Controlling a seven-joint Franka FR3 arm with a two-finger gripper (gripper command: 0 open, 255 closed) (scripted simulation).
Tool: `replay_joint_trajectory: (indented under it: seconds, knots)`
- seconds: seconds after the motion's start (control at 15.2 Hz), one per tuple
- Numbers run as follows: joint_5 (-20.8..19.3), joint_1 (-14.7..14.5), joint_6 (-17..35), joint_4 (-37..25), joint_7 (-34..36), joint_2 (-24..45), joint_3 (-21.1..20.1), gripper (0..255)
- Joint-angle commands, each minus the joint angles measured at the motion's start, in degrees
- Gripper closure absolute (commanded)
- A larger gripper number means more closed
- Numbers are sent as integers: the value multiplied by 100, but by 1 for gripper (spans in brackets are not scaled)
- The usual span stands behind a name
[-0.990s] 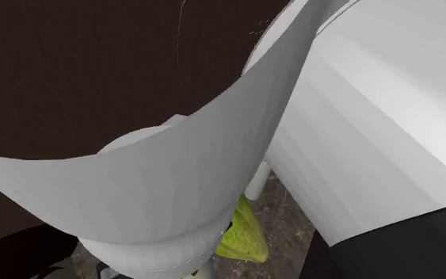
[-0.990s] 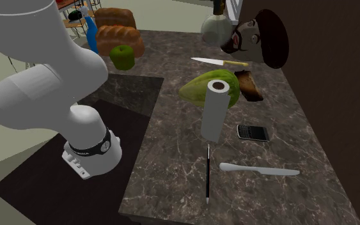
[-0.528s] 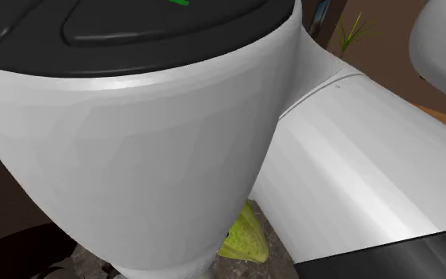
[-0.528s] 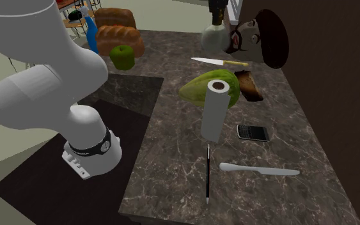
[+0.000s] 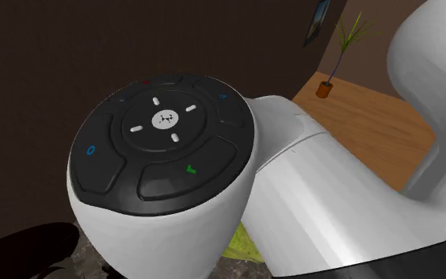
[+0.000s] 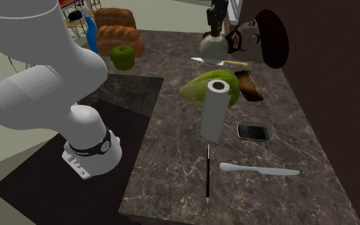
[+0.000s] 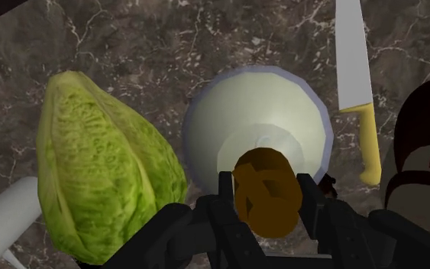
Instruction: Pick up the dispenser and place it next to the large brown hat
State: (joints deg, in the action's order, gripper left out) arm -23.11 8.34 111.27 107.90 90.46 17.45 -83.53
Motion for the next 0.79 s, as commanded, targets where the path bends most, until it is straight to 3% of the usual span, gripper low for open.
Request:
replay_joint_trajectory:
  seconds: [0.0, 0.73]
  knots:
    - [-55, -56, 129, 112, 50, 33, 70, 255]
    - [-520, -574, 794, 616, 387, 358, 693, 255]
